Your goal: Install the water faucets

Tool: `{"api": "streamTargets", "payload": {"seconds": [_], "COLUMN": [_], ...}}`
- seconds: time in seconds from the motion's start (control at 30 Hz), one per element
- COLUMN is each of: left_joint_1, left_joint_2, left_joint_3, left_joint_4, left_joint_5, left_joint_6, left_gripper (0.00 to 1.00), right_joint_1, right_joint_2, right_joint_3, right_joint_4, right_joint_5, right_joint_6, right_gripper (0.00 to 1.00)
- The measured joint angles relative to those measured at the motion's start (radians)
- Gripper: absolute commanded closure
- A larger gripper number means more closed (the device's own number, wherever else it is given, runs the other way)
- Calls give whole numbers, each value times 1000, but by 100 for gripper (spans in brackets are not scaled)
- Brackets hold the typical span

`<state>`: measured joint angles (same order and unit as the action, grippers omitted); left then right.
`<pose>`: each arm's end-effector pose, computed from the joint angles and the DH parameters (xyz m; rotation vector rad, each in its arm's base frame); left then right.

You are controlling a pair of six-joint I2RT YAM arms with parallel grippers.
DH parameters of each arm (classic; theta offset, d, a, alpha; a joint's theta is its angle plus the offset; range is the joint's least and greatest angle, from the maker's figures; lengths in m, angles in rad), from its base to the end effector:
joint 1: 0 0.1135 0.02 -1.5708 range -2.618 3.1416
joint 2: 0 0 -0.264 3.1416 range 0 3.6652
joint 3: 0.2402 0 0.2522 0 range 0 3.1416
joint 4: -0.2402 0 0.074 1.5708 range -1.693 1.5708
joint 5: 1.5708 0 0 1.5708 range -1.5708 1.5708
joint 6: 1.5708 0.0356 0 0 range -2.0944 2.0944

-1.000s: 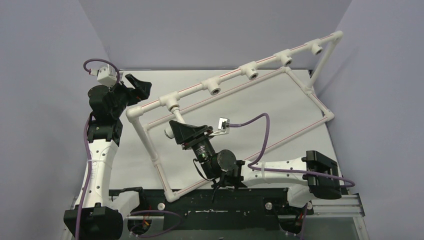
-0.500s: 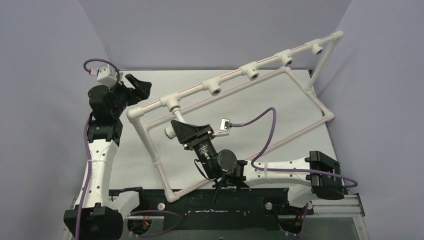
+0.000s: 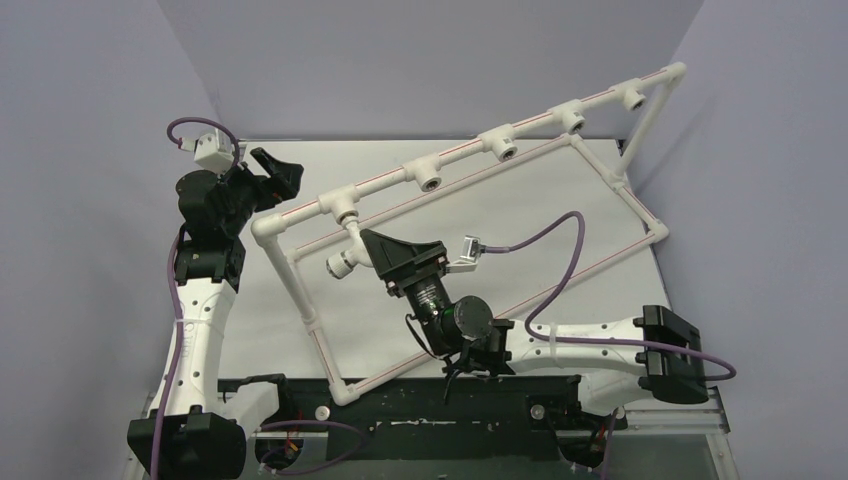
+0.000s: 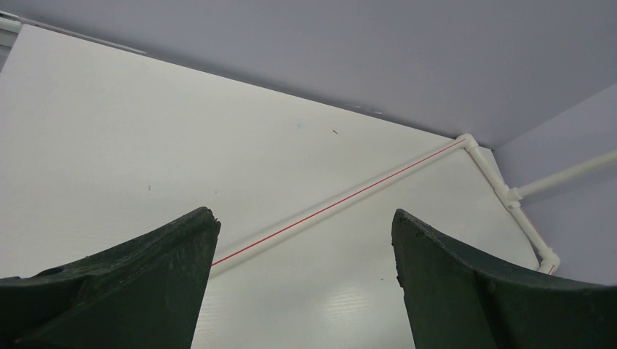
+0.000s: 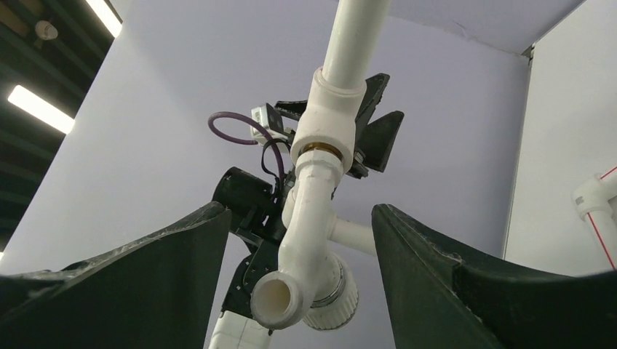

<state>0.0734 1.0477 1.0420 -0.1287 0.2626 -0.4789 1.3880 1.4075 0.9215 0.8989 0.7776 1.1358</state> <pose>0.2408 0.0084 0.3863 -0.2775 1.7061 -0.5243 0.0814 0.3030 0.3525 0.6257 1.3509 1.6814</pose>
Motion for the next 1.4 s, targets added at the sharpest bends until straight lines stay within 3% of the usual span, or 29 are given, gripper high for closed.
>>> {"api": "streamTargets", "payload": {"seconds": [0.17,0.4,0.67,0.9,1.27,1.4], "left_joint_1": [0,0,0,0,0,0], "left_joint_2": [0,0,0,3,11,11], "left_joint_3": [0,0,0,0,0,0], "left_joint_4": [0,0,0,0,0,0], "left_joint_5": [0,0,0,0,0,0], "left_joint_6": [0,0,0,0,0,0], "left_gripper": [13,13,13,13,13,13], "right_joint_1": [0,0,-6,-6,-3,41], "right_joint_2": [-43,-124,-227,-272,-270,-270], "right_joint_3": [-23,-22,33,195,388,402], "right_joint_4": [-43,-169,-297,-519,-871,-940], "right_joint_5": [8,12,-53,-212,-489,-525], "right_joint_6": [-64,-272,-649,-974,-1497,-1716], "right_gripper": [24,21,21,23,19,16]}}
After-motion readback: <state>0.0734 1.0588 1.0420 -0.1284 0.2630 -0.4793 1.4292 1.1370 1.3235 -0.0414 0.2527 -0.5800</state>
